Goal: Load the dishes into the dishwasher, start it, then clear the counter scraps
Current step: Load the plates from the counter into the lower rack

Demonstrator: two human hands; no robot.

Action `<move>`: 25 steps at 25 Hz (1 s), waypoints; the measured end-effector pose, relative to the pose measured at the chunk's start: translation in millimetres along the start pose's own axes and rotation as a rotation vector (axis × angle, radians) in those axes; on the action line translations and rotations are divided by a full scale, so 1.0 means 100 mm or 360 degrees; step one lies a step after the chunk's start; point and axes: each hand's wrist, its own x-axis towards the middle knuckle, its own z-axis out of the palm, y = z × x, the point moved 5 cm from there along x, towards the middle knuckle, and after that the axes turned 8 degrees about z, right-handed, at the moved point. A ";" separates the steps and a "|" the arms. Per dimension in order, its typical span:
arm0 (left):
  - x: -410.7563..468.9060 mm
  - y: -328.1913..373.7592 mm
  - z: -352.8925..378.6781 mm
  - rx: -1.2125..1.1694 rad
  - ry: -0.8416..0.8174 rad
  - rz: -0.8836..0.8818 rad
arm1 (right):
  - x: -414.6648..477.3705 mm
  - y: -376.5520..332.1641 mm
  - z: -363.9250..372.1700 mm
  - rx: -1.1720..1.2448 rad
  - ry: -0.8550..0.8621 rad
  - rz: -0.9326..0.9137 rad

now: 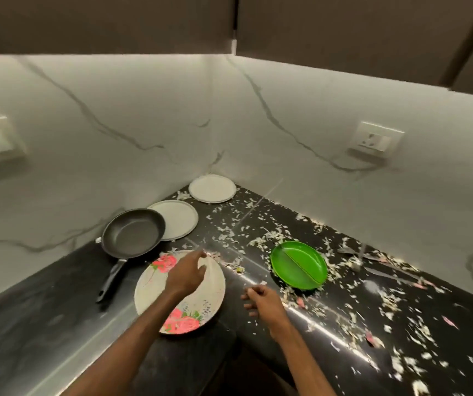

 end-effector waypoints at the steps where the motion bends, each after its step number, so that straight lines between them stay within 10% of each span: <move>1: 0.01 -0.17 0.03 0.0043 -0.0023 -0.0081 | 0.15 -0.10 0.10 -0.0082 -0.0037 -0.0006; 18: 0.17 -0.79 0.51 0.0194 -0.0606 -0.0967 | 2.37 -1.51 1.82 -0.2326 -0.0621 -0.1173; 25: 0.39 -0.73 0.40 0.0642 -0.0641 -0.1064 | 2.30 -1.14 1.26 -0.2555 -0.0219 -0.1311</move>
